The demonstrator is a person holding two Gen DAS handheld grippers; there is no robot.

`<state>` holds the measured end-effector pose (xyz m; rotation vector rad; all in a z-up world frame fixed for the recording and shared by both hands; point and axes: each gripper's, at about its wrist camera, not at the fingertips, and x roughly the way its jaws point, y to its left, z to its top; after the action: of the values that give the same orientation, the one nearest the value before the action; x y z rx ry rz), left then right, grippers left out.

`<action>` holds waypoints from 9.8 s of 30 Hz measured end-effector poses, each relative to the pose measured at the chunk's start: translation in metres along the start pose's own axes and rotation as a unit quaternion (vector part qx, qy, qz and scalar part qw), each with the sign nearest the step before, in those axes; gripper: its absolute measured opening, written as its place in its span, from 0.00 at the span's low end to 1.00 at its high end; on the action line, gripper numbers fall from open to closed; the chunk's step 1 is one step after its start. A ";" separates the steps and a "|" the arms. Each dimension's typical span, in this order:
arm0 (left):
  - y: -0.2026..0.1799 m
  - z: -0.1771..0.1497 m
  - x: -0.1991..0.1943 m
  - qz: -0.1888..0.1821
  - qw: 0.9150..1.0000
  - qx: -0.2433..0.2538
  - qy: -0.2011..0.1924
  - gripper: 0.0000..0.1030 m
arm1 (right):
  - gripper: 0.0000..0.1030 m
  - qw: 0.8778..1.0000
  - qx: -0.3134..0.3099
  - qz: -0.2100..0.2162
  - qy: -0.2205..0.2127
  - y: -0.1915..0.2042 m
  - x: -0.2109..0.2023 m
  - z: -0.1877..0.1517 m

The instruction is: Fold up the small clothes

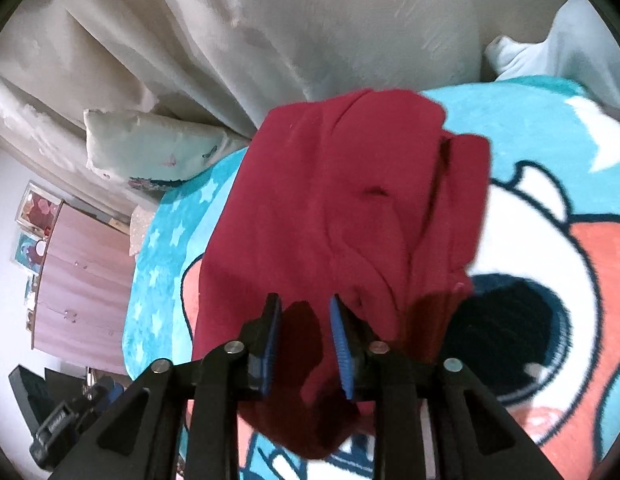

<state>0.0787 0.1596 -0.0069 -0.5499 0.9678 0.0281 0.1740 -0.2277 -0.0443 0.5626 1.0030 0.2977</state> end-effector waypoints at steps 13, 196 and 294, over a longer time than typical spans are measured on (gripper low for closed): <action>-0.068 0.044 0.099 -0.080 0.988 0.089 0.096 0.54 | 0.68 0.998 0.012 -0.024 -0.065 0.003 -0.040 0.012; -0.181 -0.107 -0.089 0.038 0.950 0.275 -0.143 1.00 | 0.76 0.974 -0.110 -0.173 -0.098 0.053 -0.115 -0.097; -0.175 -0.117 0.010 0.040 0.961 0.272 0.044 1.00 | 0.76 0.966 -0.104 -0.237 -0.023 0.020 -0.064 -0.106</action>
<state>0.0402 -0.0468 0.0095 -0.0054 1.0314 -0.1878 0.0510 -0.2100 -0.0315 0.1273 1.0149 -0.0376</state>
